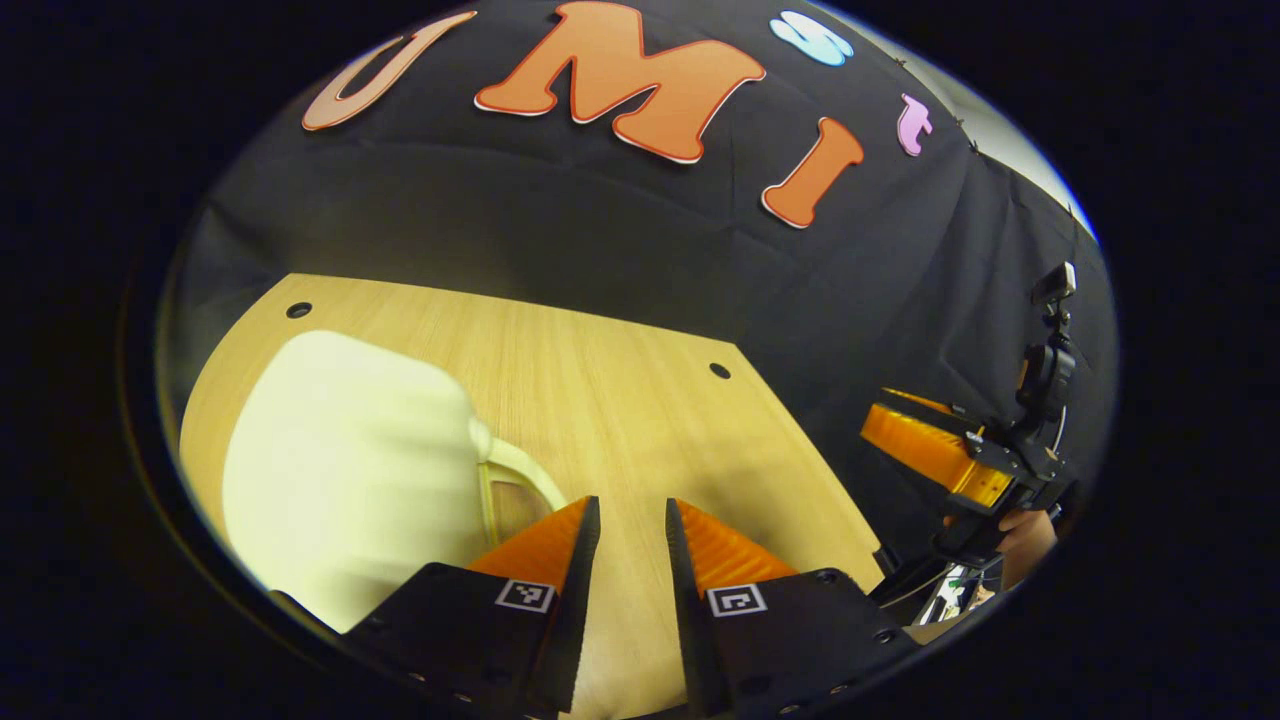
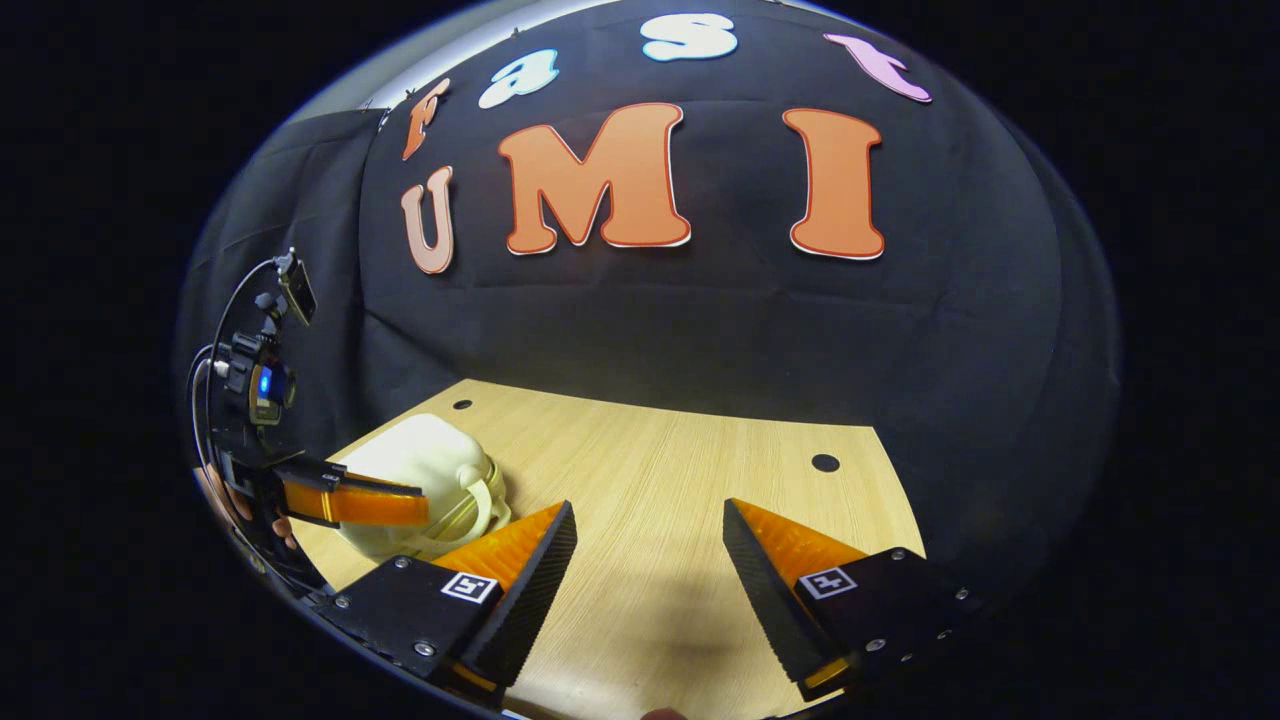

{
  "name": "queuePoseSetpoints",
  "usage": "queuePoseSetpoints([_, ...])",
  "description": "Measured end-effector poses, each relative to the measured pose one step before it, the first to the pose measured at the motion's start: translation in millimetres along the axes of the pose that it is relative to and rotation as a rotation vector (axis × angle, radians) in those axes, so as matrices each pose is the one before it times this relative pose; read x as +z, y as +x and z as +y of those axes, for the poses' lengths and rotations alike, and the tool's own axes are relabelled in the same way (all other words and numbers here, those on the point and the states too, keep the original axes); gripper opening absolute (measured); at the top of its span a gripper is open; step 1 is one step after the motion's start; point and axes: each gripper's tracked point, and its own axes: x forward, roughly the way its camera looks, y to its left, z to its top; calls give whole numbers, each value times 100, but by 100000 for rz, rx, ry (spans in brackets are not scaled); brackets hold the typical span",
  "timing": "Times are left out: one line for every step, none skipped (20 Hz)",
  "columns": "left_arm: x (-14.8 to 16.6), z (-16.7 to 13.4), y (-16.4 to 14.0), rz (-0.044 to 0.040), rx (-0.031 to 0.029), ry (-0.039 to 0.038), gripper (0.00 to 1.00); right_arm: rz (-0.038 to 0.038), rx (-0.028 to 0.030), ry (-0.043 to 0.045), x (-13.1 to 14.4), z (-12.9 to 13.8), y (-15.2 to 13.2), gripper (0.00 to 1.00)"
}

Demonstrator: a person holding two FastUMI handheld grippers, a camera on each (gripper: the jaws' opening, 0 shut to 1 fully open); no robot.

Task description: First open the suitcase, pack the skin care products into it, and then close the suitcase.

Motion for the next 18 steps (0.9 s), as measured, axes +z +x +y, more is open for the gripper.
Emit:
queuePoseSetpoints([758, -481, -263, -2756, 860, 948, 40, -134, 808, -189, -44, 179, -119, 94])
queuePoseSetpoints([760, -500, -262, -2775, 643, 1146, 58, -289, 1070, -286, -36, 237, -100, 94])
queuePoseSetpoints([690, -620, -312, -2672, 377, 1518, 59, -215, 889, -402, -19, 183, 10, 94])
queuePoseSetpoints([695, -446, -195, -2582, 960, 1758, 70, -95, 1254, -340, -85, 291, -182, 94])
queuePoseSetpoints([550, -470, -276, -2325, 793, 1852, 77, -98, 677, -429, 5, 172, -19, 94])
queuePoseSetpoints([649, -330, -159, -2369, 1322, 2066, 80, -2, 377, -396, -31, 168, 104, 94])
queuePoseSetpoints([344, -432, -183, -1772, 656, 1378, 79, 265, 231, -123, -67, -50, 70, 94])
queuePoseSetpoints([455, -212, -165, -1455, 1607, 1033, 80, 139, -167, 173, -75, -14, 74, 94])
queuePoseSetpoints([96, -140, 24, -1344, 957, 255, 79, -529, 773, 672, 120, 144, -80, 94])
queuePoseSetpoints([591, -92, -87, -2439, 1453, 331, 86, -864, 151, 716, 364, 173, -11, 94])
queuePoseSetpoints([481, -56, -345, -1905, 1447, 286, 88, -649, 546, 549, 166, 76, 18, 94])
queuePoseSetpoints([431, 72, -52, -2250, 2353, 874, 88, -295, 343, 370, 23, 200, 82, 94])
queuePoseSetpoints([337, 344, -159, -1605, 2672, 1096, 88, -18, -182, 94, -56, -10, -12, 94])
queuePoseSetpoints([323, 103, -165, -1328, 1837, 867, 88, 134, -95, -9, -148, 17, -26, 94])
queuePoseSetpoints([398, 43, -409, -1224, 1999, 262, 88, -333, -465, -219, 113, 31, -24, 94])
queuePoseSetpoints([300, 297, -55, -1261, 2212, -64, 88, -713, -524, -491, 151, 58, -71, 94])
queuePoseSetpoints([216, 536, -19, -1085, 2860, -78, 88, -769, -1268, -291, 105, -62, -18, 94])
queuePoseSetpoints([228, 445, -36, -909, 2108, -499, 89, -1161, -467, 122, 174, 142, -63, 94])
